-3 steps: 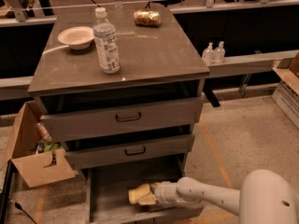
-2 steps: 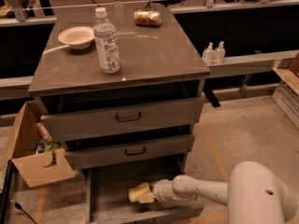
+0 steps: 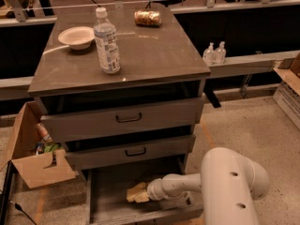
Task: Place sponge into bottom drawer
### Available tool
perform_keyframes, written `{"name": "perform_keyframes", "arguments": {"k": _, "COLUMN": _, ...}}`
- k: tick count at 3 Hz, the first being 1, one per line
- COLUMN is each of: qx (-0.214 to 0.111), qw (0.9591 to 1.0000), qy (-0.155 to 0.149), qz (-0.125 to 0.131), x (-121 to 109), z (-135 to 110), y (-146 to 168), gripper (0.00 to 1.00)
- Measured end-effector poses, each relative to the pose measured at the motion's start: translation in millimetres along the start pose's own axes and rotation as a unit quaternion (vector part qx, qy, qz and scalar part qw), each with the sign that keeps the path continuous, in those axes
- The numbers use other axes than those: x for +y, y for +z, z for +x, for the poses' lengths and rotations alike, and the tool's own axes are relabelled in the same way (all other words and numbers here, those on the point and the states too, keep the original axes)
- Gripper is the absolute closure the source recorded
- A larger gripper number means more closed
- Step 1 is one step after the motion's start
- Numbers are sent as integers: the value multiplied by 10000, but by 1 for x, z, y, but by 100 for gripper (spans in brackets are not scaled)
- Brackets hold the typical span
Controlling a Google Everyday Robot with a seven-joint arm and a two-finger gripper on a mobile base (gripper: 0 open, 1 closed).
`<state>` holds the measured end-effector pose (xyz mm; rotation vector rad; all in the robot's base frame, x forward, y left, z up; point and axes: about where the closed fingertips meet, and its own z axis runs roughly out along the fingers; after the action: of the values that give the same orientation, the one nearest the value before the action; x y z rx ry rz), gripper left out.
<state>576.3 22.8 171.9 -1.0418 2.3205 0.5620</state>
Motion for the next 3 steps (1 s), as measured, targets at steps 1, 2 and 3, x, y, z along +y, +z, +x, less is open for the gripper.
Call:
{"name": "perform_keyframes", "arguments": {"k": 1, "qx": 128, "qw": 9998, "qy": 56, "qz": 167, "x": -1, "z": 4, "y": 13, "gripper": 28}}
{"name": "perform_keyframes", "arguments": {"k": 2, "qx": 181, "qw": 9993, "qy": 101, "qz": 299, "x": -1, "z": 7, "y": 16, "gripper": 31}}
{"name": "perform_keyframes", "arguments": {"k": 3, "qx": 157, "qw": 9990, "qy": 169, "qz": 374, "x": -7, "z": 4, "y": 2, "gripper": 54}}
